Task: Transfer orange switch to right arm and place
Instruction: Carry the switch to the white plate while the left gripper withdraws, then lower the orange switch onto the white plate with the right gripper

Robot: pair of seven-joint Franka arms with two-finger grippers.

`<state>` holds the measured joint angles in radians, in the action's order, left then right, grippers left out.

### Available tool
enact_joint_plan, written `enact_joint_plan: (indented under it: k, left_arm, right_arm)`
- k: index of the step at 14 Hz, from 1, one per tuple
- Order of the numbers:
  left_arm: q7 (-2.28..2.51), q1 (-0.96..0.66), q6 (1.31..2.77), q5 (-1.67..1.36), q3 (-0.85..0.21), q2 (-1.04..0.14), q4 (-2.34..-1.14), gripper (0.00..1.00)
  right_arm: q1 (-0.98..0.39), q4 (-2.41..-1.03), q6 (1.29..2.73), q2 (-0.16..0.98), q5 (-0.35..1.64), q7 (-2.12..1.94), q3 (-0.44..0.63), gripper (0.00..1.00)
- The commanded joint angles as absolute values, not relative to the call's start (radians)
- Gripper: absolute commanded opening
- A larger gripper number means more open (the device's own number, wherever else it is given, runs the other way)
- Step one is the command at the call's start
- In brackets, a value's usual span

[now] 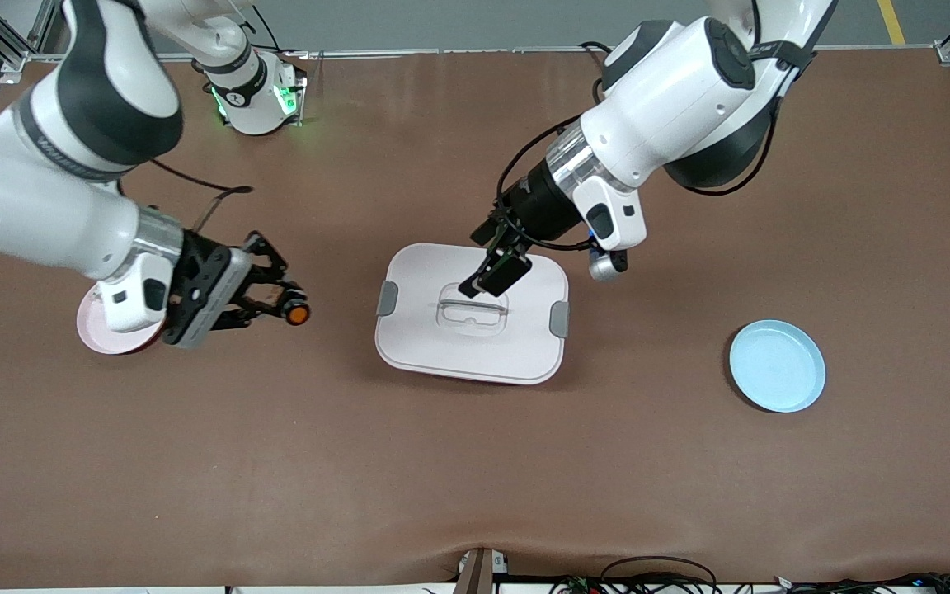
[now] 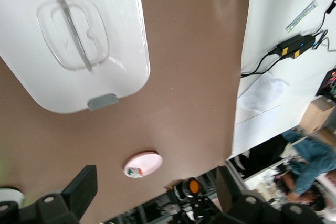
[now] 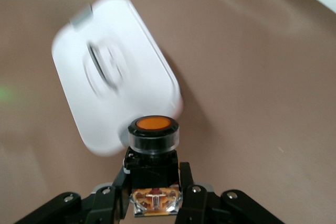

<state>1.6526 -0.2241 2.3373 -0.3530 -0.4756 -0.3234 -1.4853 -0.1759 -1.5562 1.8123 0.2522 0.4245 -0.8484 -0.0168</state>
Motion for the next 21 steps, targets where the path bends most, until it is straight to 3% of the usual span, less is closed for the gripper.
enact_joint_plan:
  k: [1, 7, 12, 16, 21]
  left_arm:
    - [1.479, -0.160, 2.214, -0.339, -0.477, -0.259, -1.520, 1.00]
    - [1.201, -0.016, 1.927, -0.339, -0.474, -0.209, -1.503, 1.00]
    - [0.659, 0.225, 1.659, -0.339, -0.476, -0.199, -1.460, 1.00]
    - [0.477, 0.268, 1.595, -0.141, -0.477, -0.204, -1.437, 1.00]
    - [0.227, 0.264, 1.595, 0.052, -0.480, -0.206, -1.433, 1.00]
  right_arm:
    - [-0.115, -1.566, 1.769, 0.265, 0.287, -0.988, -0.032, 0.00]
    - [-0.035, -1.663, 1.796, 0.256, 0.077, -1.179, -0.032, 0.00]
    - [0.086, -1.846, 1.972, 0.233, 0.031, -1.415, -0.032, 0.00]
    - [0.170, -2.000, 2.170, 0.210, 0.031, -1.593, -0.031, 0.00]
    - [0.222, -2.048, 2.203, 0.172, -0.075, -1.621, -0.031, 0.00]
